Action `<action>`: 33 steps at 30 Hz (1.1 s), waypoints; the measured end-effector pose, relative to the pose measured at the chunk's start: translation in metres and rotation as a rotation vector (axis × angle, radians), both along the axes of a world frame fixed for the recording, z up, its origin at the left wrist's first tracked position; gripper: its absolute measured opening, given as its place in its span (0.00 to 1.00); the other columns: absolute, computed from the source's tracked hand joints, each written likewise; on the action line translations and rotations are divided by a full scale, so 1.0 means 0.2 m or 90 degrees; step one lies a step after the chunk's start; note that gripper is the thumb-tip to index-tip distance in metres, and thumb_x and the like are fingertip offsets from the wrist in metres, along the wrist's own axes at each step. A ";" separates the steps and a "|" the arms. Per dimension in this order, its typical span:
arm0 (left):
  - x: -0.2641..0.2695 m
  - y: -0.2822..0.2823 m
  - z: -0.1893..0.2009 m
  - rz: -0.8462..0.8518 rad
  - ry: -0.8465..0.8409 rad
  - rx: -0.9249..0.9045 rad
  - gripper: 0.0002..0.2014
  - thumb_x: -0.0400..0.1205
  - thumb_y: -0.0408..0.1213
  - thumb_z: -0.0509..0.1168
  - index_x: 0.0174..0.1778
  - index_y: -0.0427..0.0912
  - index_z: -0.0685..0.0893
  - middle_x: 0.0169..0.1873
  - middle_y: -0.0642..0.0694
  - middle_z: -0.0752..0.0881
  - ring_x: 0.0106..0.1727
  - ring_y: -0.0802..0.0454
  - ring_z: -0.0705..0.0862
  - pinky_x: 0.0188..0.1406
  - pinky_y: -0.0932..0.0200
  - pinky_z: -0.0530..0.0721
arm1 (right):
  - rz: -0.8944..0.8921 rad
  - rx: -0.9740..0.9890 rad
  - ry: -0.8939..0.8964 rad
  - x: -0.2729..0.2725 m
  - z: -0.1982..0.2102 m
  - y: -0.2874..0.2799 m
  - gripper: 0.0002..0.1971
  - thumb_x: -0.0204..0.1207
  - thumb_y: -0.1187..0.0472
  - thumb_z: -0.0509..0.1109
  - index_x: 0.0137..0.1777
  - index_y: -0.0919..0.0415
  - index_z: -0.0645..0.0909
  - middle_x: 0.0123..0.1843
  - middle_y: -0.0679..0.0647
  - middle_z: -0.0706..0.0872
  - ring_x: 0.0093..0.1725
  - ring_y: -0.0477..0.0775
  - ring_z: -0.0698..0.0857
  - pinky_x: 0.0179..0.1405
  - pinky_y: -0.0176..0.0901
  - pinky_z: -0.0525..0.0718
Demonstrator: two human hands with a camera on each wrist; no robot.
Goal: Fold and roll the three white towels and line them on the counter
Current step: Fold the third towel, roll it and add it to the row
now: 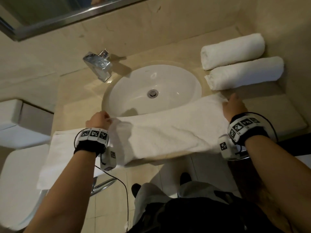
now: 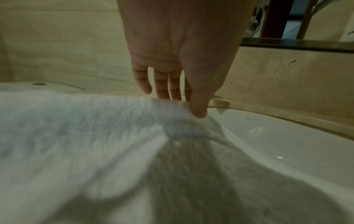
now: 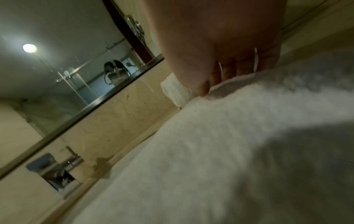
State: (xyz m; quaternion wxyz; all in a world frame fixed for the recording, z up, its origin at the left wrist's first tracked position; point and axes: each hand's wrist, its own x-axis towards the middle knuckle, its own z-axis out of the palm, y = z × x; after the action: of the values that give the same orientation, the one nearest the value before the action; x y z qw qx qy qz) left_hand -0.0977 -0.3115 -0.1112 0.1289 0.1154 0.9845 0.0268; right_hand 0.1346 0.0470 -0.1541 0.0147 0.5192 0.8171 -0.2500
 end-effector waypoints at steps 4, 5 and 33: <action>0.04 -0.04 -0.09 0.076 -0.035 0.060 0.19 0.79 0.41 0.66 0.64 0.39 0.75 0.65 0.35 0.73 0.62 0.34 0.78 0.61 0.42 0.75 | -0.037 -0.008 0.000 0.03 -0.01 -0.01 0.19 0.81 0.59 0.58 0.69 0.69 0.66 0.70 0.69 0.71 0.68 0.71 0.73 0.64 0.64 0.73; 0.06 -0.06 -0.10 0.091 -0.025 0.076 0.20 0.79 0.40 0.66 0.65 0.38 0.75 0.66 0.35 0.72 0.64 0.34 0.76 0.62 0.41 0.74 | -0.048 -0.015 0.000 0.04 0.00 -0.01 0.20 0.80 0.61 0.59 0.69 0.68 0.65 0.71 0.68 0.70 0.69 0.70 0.71 0.64 0.64 0.72; 0.31 -0.41 -0.26 0.401 0.039 0.162 0.23 0.79 0.40 0.58 0.66 0.28 0.71 0.66 0.31 0.71 0.68 0.34 0.68 0.68 0.44 0.64 | -0.059 0.052 -0.040 0.27 0.01 -0.15 0.20 0.77 0.61 0.64 0.64 0.72 0.70 0.67 0.71 0.71 0.67 0.71 0.70 0.60 0.62 0.74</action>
State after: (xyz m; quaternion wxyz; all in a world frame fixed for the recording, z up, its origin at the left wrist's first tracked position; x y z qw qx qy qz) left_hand -0.0351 -0.3926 -0.1626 0.0690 -0.1786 0.9640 0.1847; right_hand 0.1895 0.0172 -0.1518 0.0073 0.5645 0.8007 -0.2005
